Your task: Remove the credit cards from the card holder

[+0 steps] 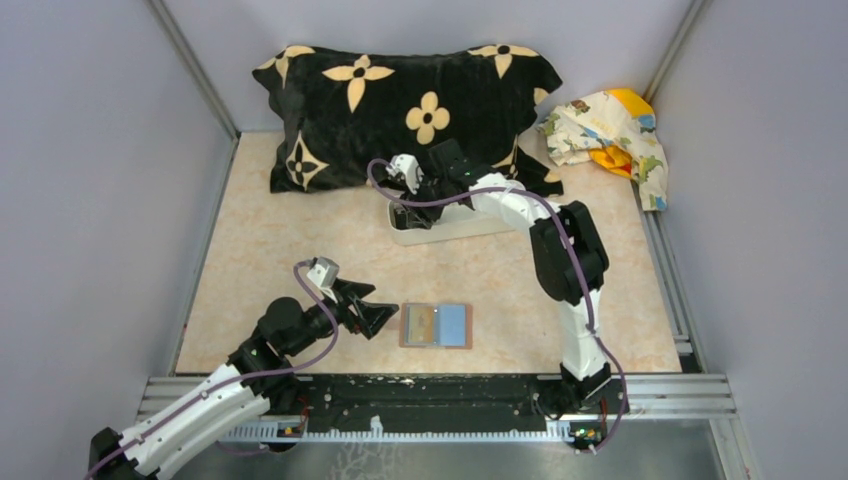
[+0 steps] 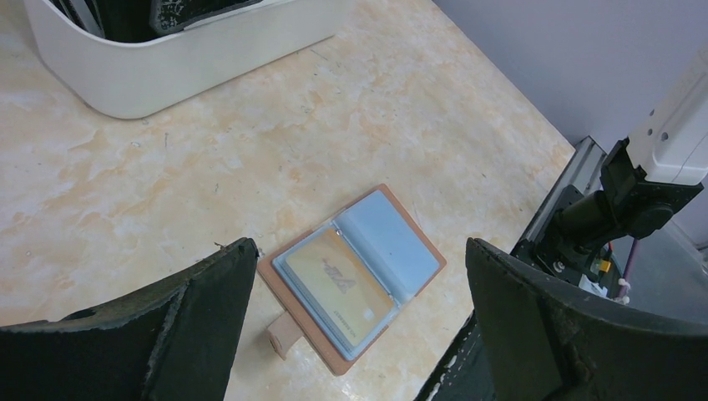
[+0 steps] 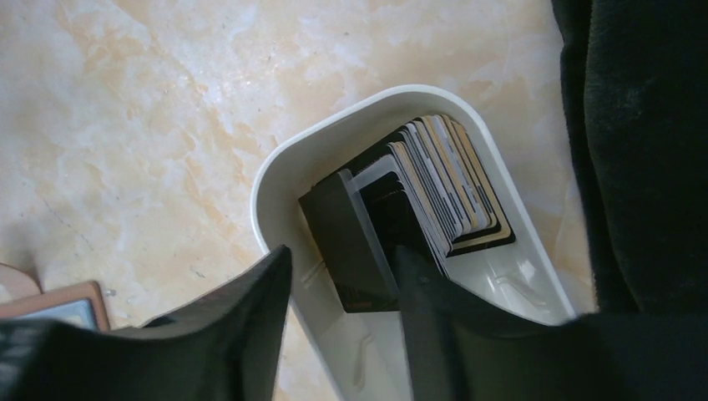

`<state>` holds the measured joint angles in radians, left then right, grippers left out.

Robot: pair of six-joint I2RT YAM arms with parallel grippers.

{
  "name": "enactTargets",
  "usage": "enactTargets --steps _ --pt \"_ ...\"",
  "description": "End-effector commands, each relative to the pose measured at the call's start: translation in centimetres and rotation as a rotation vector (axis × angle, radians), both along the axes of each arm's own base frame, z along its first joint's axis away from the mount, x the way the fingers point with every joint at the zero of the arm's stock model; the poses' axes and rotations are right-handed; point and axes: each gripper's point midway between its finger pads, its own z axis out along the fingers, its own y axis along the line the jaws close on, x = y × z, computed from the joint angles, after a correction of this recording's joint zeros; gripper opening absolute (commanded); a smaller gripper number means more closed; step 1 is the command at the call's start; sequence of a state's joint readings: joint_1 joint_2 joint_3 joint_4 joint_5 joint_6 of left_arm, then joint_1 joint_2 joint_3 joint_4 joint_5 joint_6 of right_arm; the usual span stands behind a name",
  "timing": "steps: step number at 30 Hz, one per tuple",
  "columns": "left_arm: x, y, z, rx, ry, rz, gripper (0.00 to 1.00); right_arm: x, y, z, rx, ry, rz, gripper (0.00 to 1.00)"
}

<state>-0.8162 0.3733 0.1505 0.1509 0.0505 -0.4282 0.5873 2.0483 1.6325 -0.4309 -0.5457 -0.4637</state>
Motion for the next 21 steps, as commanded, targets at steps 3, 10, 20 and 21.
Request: enactTargets --steps 3,10,20,21 --pt "0.2 0.0 0.4 -0.009 -0.029 0.002 1.0 0.8 1.5 3.8 0.084 -0.086 0.014 0.58" --pt "0.2 -0.2 0.4 -0.009 -0.03 -0.005 1.0 1.4 1.1 8.4 0.17 -0.198 -0.061 0.6" --pt "0.1 -0.2 0.4 -0.012 -0.032 -0.011 1.0 3.7 0.6 8.4 0.185 -0.232 -0.213 0.0" --pt "0.1 -0.2 0.5 -0.014 -0.033 -0.01 1.0 3.8 0.8 8.2 0.189 -0.221 -0.218 0.0"
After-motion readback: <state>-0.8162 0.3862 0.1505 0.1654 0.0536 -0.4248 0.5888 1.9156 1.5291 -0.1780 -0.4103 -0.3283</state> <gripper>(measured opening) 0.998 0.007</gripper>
